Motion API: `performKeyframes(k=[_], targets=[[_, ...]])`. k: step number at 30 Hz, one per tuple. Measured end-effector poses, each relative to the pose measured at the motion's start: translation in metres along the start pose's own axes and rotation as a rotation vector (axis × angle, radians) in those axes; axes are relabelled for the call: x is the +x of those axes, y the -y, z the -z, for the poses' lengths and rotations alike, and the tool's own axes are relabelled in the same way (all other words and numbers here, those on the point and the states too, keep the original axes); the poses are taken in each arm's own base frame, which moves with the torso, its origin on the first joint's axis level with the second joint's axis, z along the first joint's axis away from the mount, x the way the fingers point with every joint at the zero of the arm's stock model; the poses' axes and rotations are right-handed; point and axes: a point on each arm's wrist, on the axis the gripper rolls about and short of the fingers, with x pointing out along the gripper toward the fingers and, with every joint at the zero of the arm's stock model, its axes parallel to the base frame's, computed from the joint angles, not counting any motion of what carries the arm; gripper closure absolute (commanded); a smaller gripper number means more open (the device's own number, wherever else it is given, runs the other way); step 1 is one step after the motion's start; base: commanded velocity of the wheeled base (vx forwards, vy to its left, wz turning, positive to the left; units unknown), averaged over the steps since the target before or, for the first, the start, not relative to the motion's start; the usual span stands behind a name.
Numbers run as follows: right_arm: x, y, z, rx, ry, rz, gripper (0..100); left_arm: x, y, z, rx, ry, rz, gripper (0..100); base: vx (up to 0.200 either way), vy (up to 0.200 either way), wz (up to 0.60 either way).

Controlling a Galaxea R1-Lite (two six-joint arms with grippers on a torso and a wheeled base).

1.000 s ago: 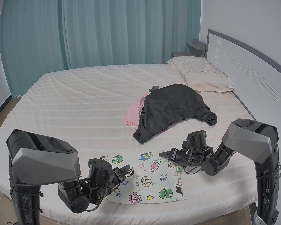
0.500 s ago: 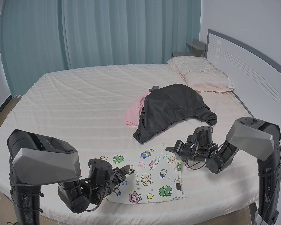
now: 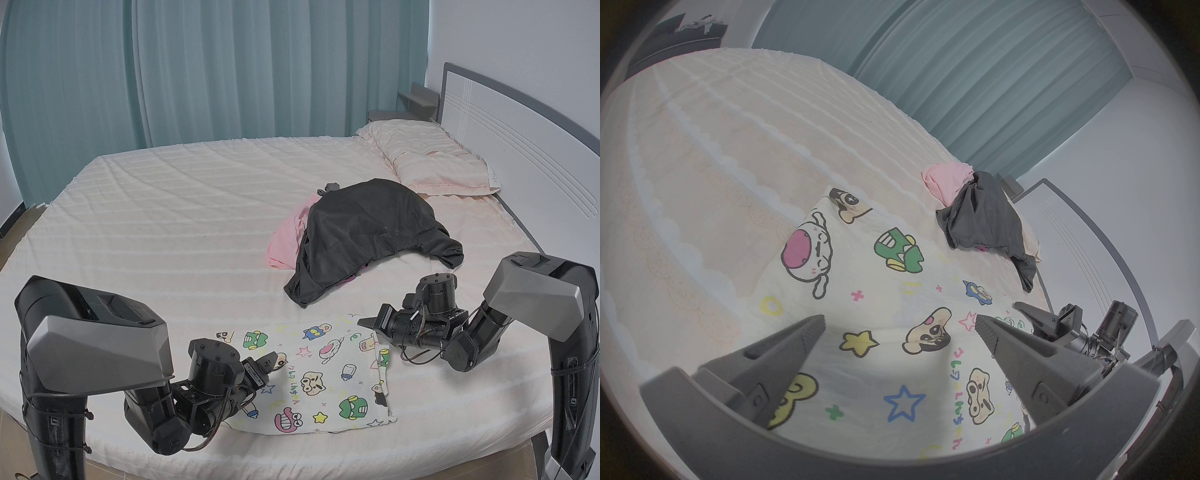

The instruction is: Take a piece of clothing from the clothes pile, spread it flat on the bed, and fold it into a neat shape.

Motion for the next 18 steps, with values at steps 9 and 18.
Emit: performKeyframes(k=[9,18], targets=[[-0.002,0.004,-0.001,0.007,0.005,0.010,0,-0.001,0.000,-0.001,-0.003,0.004,0.001,0,0.000,0.000,0.00],[-0.022,0.002,-0.002,0.004,0.017,0.032,0,-0.008,0.005,-0.015,-0.021,0.043,0.021,0,0.000,0.000,0.00]])
